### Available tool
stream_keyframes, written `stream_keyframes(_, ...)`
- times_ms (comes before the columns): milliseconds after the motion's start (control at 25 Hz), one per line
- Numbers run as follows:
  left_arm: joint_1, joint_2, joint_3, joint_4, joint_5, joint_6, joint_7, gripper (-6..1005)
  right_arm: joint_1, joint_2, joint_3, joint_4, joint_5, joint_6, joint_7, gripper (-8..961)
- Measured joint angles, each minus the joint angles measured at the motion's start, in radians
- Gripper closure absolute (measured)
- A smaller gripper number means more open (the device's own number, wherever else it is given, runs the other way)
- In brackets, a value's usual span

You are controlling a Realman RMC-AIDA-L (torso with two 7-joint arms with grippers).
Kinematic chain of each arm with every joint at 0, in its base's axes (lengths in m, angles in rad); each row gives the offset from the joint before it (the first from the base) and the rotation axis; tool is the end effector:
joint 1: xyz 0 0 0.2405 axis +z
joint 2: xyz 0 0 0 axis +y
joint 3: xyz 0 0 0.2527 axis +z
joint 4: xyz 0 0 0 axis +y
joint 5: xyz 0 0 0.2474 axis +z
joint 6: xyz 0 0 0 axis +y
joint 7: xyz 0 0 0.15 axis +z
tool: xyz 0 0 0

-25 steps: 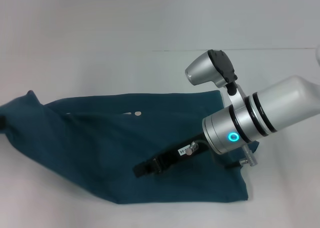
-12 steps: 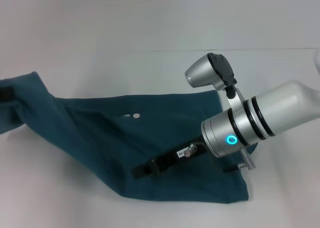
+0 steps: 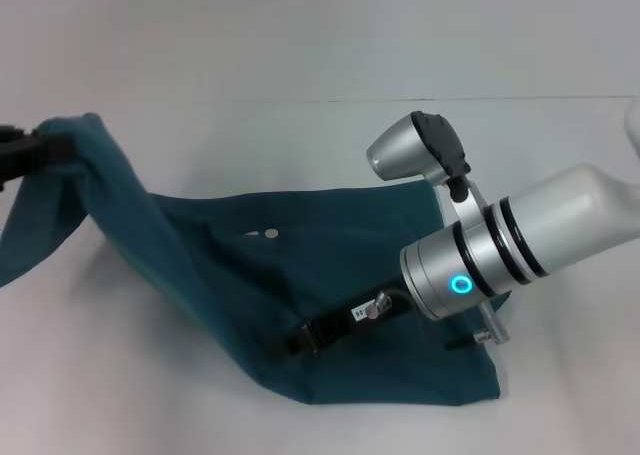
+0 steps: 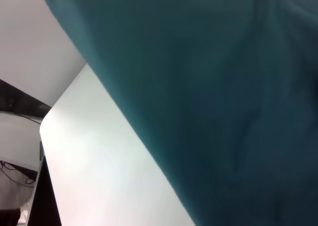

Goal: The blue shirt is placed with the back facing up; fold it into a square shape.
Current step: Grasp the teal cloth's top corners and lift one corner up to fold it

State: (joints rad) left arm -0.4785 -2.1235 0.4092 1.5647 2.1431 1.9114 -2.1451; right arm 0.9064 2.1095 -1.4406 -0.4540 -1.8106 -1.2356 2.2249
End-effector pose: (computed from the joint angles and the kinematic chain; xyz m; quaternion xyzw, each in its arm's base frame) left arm -0.2255 0.3280 0.1804 -0.8873 -0.3345 -0.1956 0.2500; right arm 0.1516 0.3832 -0.1395 0.9050 -0.4191 -0.0456 0.0574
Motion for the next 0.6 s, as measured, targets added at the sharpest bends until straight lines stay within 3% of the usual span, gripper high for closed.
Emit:
stream_keyframes(360,-0.074,-0.016,0.005,-0.033,-0.018,-0.012,-0.009,892,-0.009,-0.001,-0.012,0.005,0.022,0.000,0.000,922)
stream_keyframes(600,-0.100,-0.019,0.063,-0.099,-0.041,-0.030,-0.009,894,-0.043,-0.005,-0.012,0.002,0.043,0.011,-0.006,922)
